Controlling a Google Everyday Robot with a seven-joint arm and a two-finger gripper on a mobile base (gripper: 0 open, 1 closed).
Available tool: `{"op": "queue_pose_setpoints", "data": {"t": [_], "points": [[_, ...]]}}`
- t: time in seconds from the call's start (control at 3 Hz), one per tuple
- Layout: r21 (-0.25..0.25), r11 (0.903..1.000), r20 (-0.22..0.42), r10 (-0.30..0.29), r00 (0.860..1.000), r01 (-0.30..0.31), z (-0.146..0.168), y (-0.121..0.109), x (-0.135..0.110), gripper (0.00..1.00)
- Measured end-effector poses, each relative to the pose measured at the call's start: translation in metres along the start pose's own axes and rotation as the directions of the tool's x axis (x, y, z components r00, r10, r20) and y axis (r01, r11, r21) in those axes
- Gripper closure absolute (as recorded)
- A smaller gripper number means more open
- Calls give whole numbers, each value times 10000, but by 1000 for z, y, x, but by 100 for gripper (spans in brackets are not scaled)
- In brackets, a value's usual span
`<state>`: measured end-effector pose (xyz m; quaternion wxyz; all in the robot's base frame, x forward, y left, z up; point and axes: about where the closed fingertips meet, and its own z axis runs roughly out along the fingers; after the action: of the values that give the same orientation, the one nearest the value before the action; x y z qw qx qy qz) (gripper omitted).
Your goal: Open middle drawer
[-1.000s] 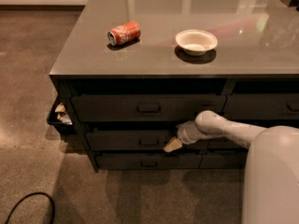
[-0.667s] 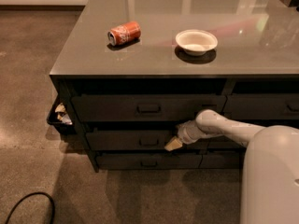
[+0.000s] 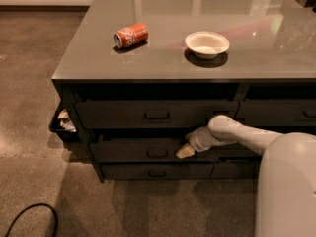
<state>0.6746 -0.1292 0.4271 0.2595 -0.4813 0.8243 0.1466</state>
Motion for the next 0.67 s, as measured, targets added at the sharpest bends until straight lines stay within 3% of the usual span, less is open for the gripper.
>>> {"op": "queue_pose_setpoints", "data": {"t": [0.33,0.67], "points": [[-1,10000,-1,-1,10000,1,-3,0,-2,42],[-149,9998,-134,-119,9998,117,-2,5,3,28]]}}
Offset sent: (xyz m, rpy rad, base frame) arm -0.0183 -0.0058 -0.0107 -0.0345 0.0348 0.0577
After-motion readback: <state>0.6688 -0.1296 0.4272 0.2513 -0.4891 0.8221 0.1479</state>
